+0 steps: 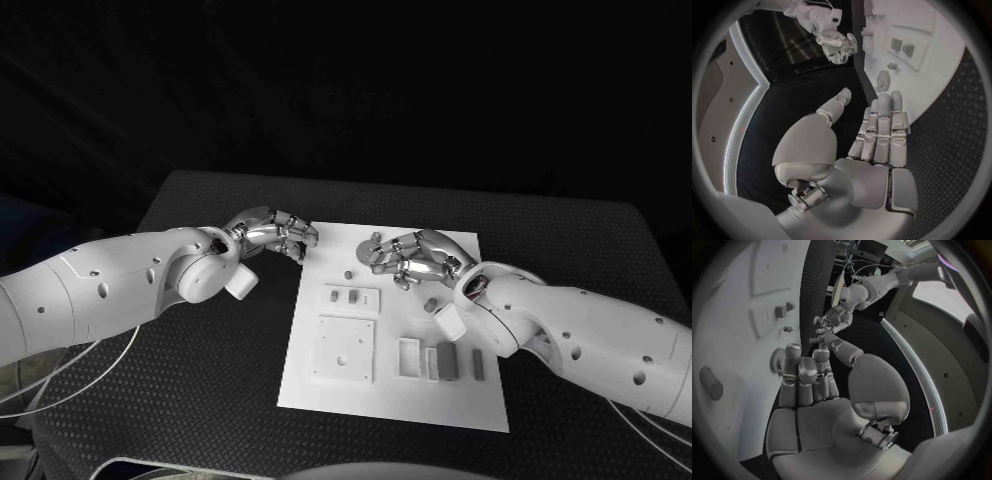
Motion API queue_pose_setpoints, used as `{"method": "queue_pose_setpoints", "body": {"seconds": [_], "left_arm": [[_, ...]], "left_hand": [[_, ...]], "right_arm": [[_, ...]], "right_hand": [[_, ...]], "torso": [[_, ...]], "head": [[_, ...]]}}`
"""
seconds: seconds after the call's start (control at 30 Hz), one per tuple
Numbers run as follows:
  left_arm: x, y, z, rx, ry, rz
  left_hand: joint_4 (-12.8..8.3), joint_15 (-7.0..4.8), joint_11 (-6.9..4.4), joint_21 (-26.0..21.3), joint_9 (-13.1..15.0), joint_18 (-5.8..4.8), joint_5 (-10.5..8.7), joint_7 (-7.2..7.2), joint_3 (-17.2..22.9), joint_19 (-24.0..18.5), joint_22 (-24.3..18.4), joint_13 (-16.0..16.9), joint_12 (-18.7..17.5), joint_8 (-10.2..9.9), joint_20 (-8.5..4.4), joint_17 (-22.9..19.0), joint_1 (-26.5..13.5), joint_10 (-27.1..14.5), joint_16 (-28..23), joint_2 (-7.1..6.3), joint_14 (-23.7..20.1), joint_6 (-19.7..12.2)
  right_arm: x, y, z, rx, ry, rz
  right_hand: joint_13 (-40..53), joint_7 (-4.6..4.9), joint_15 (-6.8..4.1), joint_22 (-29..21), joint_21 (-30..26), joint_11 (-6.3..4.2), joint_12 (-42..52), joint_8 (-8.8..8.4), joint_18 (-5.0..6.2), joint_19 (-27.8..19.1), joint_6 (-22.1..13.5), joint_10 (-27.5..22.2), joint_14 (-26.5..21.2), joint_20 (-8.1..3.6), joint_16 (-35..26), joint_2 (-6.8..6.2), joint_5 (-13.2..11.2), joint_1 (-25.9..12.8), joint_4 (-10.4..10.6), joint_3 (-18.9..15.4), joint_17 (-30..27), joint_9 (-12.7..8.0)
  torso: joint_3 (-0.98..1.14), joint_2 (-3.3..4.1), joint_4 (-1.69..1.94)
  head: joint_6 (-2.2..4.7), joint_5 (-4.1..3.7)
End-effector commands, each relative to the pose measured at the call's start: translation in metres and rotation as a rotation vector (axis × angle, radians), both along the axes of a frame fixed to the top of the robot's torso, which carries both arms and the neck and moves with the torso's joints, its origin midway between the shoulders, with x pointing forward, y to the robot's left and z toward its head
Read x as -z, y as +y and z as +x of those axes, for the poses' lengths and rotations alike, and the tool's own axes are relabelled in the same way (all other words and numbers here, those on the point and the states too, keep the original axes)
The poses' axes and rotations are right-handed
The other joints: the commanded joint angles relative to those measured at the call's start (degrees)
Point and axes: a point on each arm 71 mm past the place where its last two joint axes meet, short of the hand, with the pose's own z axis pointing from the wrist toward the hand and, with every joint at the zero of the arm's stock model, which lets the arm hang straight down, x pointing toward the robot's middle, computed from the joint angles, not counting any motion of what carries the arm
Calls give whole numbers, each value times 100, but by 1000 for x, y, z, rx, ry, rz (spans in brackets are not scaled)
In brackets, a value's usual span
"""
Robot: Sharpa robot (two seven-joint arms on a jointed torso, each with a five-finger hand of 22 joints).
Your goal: Assemble the parts on the task board
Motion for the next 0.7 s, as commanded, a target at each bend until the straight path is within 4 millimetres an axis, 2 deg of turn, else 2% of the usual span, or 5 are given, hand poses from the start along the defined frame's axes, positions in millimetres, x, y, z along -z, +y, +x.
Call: {"method": "queue_pose_setpoints", "body": {"seconds": [0.03, 0.2, 0.43, 0.63, 0.7], "left_arm": [[-1, 0, 0, 1, -9, -18], [-1, 3, 1, -8, -11, -15], [-1, 6, 2, -17, -13, -11], [-1, 7, 2, -23, -14, -9], [-1, 8, 2, -25, -14, -8]], "left_hand": [[-14, 37, -9, -18, -6, 106, -20, -12, -18, -26, -9, -5, -28, -9, 17, 2, -22, -35, -9, 35, -13, 1], [-18, 36, -11, -15, -5, 109, -19, -6, -16, -23, -8, -5, -24, -6, 16, 4, -15, -32, -6, 36, -10, 3], [-21, 35, -12, -12, -5, 111, -19, 0, -16, -21, -8, -5, -21, -4, 16, 5, -9, -31, -2, 33, -7, 4], [-23, 34, -12, -11, -5, 113, -19, 6, -15, -20, -7, -5, -20, -4, 16, 6, -5, -30, -1, 31, -5, 3], [-24, 34, -12, -10, -5, 113, -19, 8, -15, -19, -7, -5, -20, -4, 16, 7, -3, -31, -1, 30, -5, 3]], "right_arm": [[6, 6, -5, -58, 71, 52], [8, 7, -5, -69, 74, 48], [10, 5, -5, -76, 67, 27], [11, 8, -6, -109, 55, -8], [11, 8, -7, -121, 46, -23]], "right_hand": [[-240, 52, -6, 78, -34, 15, -204, 3, 32, -45, 3, -23, -36, 11, -48, 61, -16, 1, 10, -44, -28, 79], [-720, 67, 3, 84, -37, 23, -546, -7, 32, -40, -39, 51, -23, 14, -98, 83, -14, -16, 14, -59, -71, 102], [-1188, 96, 29, 77, -59, 52, -898, 16, 32, -37, -109, 69, -10, 31, -170, 181, -15, -113, 33, -71, -135, 202], [-1784, 155, 106, 65, -126, 137, -1541, 50, 32, -95, -203, -110, -21, 72, -300, 247, -13, -226, 52, -14, -261, 351], [-2007, 165, 122, 71, -129, 148, -1737, 77, 32, -95, -218, -29, -14, 80, -298, 254, -10, -249, 49, -5, -279, 417]], "torso": [[1, 6, 3], [-3, 7, 21], [-4, 5, 8], [9, 8, 3], [10, 9, 4]], "head": [[-28, 16], [-54, 20], [-78, 54], [-86, 73], [-90, 75]]}}
